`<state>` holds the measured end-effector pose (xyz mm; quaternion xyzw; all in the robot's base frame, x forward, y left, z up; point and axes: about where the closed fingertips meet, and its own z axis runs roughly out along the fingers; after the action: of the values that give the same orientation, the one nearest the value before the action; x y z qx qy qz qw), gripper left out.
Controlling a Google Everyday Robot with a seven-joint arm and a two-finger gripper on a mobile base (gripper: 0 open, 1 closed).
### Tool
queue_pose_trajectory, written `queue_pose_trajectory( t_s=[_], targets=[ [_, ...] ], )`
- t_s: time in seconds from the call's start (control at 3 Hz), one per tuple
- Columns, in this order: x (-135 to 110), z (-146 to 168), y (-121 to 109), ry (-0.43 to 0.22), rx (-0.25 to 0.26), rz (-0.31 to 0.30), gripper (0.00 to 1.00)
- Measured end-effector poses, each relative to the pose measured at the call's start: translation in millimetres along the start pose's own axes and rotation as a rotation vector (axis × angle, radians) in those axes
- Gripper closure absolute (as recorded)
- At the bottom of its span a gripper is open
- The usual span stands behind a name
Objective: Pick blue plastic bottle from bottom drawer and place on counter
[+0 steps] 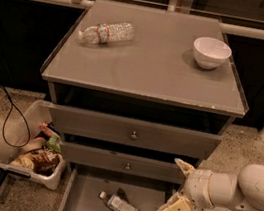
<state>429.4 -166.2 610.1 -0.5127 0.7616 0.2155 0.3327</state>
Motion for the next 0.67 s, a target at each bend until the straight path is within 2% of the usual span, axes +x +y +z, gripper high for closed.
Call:
queue_pose_trajectory(
  t_s=[0.33,0.67],
  targets=[
    [3,15,11,0.007,-0.013,-0.013,0.00],
    [19,44,20,-0.005,-0.018,-0.023,0.00]
  ],
)
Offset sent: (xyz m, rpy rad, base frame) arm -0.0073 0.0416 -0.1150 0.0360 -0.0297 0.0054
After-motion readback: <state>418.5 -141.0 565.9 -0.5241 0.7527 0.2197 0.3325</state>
